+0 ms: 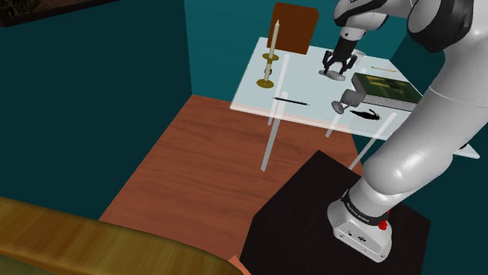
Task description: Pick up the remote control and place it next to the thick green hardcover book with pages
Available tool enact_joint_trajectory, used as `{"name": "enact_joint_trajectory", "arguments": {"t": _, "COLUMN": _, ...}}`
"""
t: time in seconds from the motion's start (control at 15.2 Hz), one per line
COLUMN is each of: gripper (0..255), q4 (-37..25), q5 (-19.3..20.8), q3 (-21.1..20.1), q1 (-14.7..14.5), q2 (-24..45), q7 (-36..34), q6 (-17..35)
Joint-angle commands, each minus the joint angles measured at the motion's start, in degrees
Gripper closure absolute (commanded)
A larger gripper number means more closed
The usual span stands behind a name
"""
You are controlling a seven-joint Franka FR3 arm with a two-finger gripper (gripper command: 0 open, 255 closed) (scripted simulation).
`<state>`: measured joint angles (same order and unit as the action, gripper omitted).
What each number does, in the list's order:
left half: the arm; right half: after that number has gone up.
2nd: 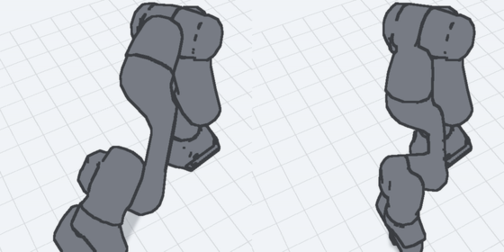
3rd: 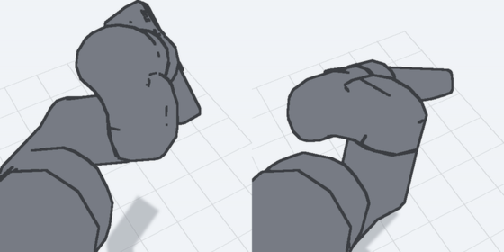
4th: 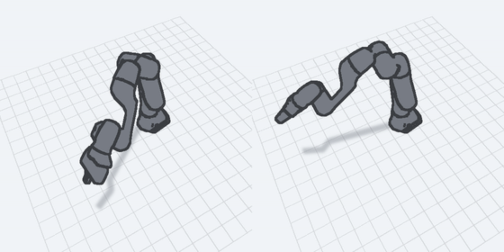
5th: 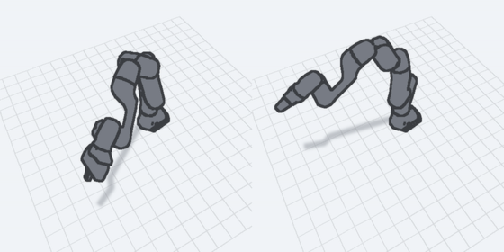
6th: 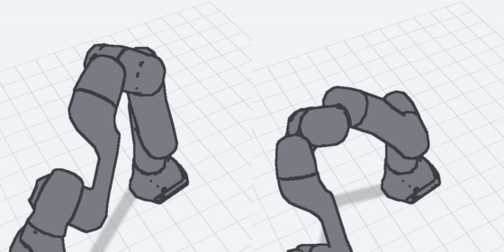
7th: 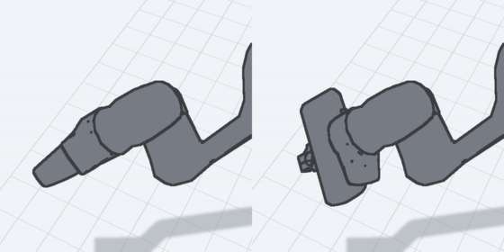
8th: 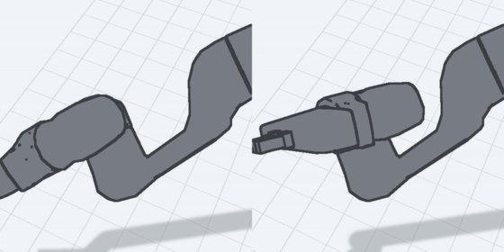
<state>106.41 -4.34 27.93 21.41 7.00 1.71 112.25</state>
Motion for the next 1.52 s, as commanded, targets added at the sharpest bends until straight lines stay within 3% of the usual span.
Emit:
{"name": "enact_joint_trajectory", "arguments": {"t": 0.0, "gripper": 255, "q4": -5.5, "q5": -2.4, "q3": 0.5, "q1": 1.6, "q2": 4.6, "q7": 2.7, "q6": -1.5}}
{"name": "enact_joint_trajectory", "arguments": {"t": 0.53, "gripper": 255, "q4": -35.2, "q5": -11.1, "q3": -0.4, "q1": 12.1, "q2": 25.8, "q7": 9.4, "q6": -12.1}}
{"name": "enact_joint_trajectory", "arguments": {"t": 0.73, "gripper": 255, "q4": -53.8, "q5": -14.1, "q3": -1.9, "q1": 18.5, "q2": 36.7, "q7": 9.7, "q6": -19.5}}
{"name": "enact_joint_trajectory", "arguments": {"t": 0.79, "gripper": 255, "q4": -65.1, "q5": -15.2, "q3": -2.9, "q1": 22.1, "q2": 42.8, "q7": 9.0, "q6": -24.1}}
{"name": "enact_joint_trajectory", "arguments": {"t": 1.45, "gripper": 255, "q4": -51.7, "q5": -14.9, "q3": -2.5, "q1": 19.0, "q2": 40.1, "q7": 10.6, "q6": -14.3}}
